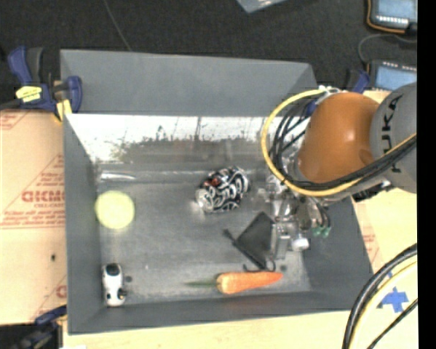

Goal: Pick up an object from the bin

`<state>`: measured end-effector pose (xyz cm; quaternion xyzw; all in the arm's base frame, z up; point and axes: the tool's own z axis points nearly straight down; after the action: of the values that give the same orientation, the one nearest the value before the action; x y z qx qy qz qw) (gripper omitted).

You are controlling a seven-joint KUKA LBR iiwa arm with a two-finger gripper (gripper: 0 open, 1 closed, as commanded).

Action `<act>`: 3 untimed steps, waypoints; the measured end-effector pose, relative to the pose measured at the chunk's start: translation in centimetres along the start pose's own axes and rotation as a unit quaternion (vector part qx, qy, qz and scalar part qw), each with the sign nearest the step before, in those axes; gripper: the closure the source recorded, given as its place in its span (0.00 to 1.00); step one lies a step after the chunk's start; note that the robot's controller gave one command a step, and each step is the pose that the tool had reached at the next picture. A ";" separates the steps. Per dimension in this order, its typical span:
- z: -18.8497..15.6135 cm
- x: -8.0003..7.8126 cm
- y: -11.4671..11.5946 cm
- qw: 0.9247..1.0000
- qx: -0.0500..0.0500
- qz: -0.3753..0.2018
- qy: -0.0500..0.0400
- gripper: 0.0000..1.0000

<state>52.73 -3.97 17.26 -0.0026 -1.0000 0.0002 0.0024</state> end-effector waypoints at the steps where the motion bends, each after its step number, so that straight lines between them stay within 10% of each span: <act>1: -0.5 -0.2 0.0 1.000 0.000 0.000 -0.004 0.00; 3: 4.0 0.0 -1.6 1.000 0.000 -0.004 -0.005 0.00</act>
Offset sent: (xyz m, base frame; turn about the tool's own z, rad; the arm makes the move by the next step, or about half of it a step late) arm 0.0020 -0.0144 -0.0630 0.1110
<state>52.67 -5.62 13.22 0.0018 -1.0000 0.0007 -0.0025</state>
